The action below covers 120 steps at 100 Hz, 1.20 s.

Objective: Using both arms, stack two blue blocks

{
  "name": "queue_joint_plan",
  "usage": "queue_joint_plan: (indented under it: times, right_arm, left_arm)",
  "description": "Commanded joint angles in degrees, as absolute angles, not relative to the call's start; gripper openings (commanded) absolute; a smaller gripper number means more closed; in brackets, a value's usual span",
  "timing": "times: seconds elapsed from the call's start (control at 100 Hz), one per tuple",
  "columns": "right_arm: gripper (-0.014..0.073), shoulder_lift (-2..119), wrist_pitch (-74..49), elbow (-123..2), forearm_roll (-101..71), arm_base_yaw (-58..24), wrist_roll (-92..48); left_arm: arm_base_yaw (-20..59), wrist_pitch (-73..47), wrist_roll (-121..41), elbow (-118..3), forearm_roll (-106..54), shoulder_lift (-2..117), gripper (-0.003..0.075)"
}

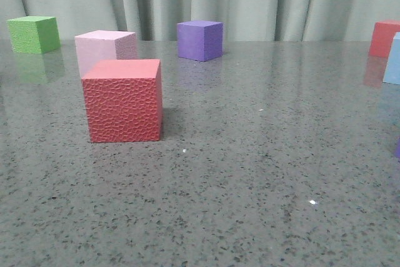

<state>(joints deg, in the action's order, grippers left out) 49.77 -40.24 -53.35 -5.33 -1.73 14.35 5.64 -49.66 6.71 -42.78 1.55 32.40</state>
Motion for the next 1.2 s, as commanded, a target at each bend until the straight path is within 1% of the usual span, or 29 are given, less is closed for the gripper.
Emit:
queue_joint_plan:
  times: [0.0,0.15,0.33,0.56,0.85,1.19]
  right_arm:
    - [0.0579,54.6,-35.9,-57.5,-4.5,0.7,15.0]
    - [0.0579,61.7,-36.3,-61.3,-4.5,3.5,16.9]
    - [0.0579,68.7,-36.5,-65.8,-4.8,3.5,17.3]
    - [0.0579,76.0,-40.2,-72.6,-4.8,3.5,17.5]
    - [0.0579,83.0,-42.5,-77.9,-1.7,3.5,21.6]
    - [0.0579,87.8,-42.1,-78.4,1.5,3.5,24.7]
  left_arm:
    - [5.6,-46.1,6.6,-44.9,1.0,33.1,0.0683]
    - [5.6,-46.1,6.6,-44.9,1.0,33.1,0.0683]
    - [5.6,-46.1,6.6,-44.9,1.0,33.1,0.0683]
    - [5.6,-46.1,6.6,-44.9,1.0,33.1,0.0683]
    - [5.6,-46.1,6.6,-44.9,1.0,33.1,0.0683]
    - [5.6,-46.1,6.6,-44.9,1.0,33.1,0.0683]
